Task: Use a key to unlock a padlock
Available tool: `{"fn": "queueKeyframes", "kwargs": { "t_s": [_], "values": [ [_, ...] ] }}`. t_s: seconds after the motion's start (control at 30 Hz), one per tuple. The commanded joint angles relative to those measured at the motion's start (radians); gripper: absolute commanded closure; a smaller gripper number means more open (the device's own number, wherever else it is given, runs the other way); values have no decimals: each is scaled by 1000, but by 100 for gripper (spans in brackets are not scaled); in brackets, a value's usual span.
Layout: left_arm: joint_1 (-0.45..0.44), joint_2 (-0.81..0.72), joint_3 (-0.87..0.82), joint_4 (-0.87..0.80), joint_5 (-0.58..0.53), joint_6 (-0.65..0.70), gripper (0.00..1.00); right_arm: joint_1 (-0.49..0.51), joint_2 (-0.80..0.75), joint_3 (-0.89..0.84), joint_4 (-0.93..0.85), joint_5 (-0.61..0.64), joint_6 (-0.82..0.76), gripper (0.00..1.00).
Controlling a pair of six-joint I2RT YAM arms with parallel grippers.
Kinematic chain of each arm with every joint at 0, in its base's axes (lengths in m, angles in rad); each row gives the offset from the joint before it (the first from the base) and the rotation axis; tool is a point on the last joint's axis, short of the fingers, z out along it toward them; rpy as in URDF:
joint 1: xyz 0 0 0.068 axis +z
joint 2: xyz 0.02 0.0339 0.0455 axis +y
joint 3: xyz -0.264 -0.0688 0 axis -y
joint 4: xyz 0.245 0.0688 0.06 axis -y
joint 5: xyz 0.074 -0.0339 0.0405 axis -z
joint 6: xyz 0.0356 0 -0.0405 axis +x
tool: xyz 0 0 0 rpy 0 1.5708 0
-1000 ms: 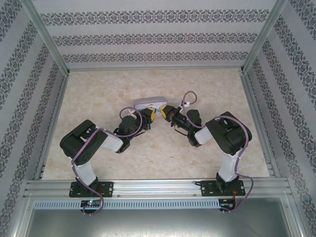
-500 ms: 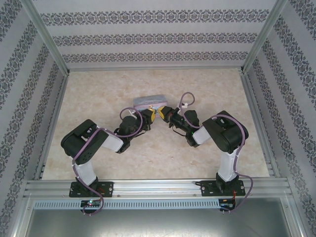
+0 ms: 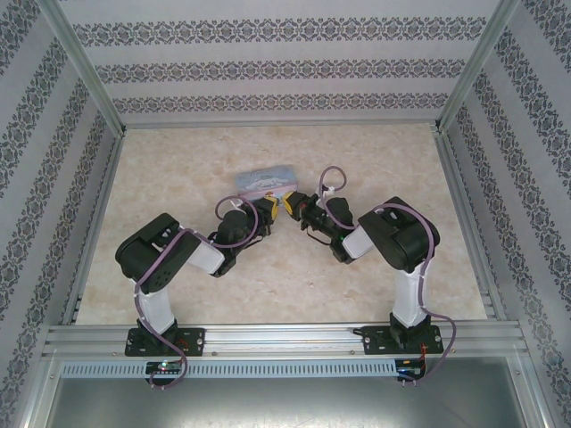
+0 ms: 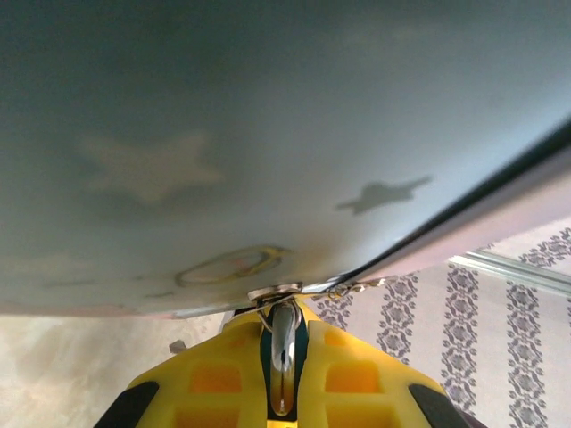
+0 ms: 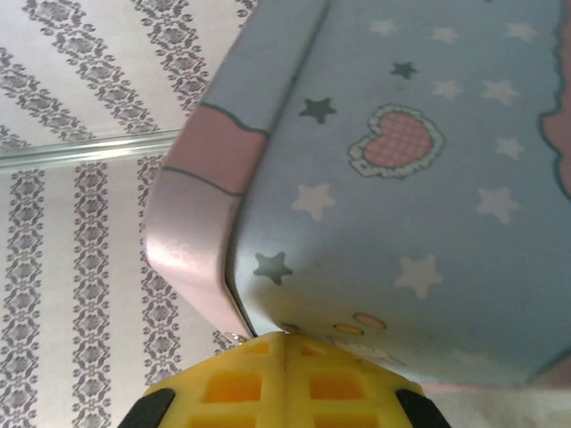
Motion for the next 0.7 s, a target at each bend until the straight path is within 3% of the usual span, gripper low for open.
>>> {"fn": "queueKeyframes", "kwargs": {
  "t_s": [0.0, 0.3, 0.5, 0.67],
  "values": [
    [-89, 26, 85, 155, 265, 38, 100, 138, 32, 75, -3, -147, -13, 100],
    [-86, 89, 50, 197, 260, 88, 100, 115, -1, 35, -19, -145, -54, 100],
    [-75, 111, 24, 205, 251, 137, 100, 77, -29, -18, -22, -146, -91, 68],
    [-55, 114, 21, 205, 255, 164, 100, 52, -76, -79, -27, -148, -120, 56]
  ]
}}
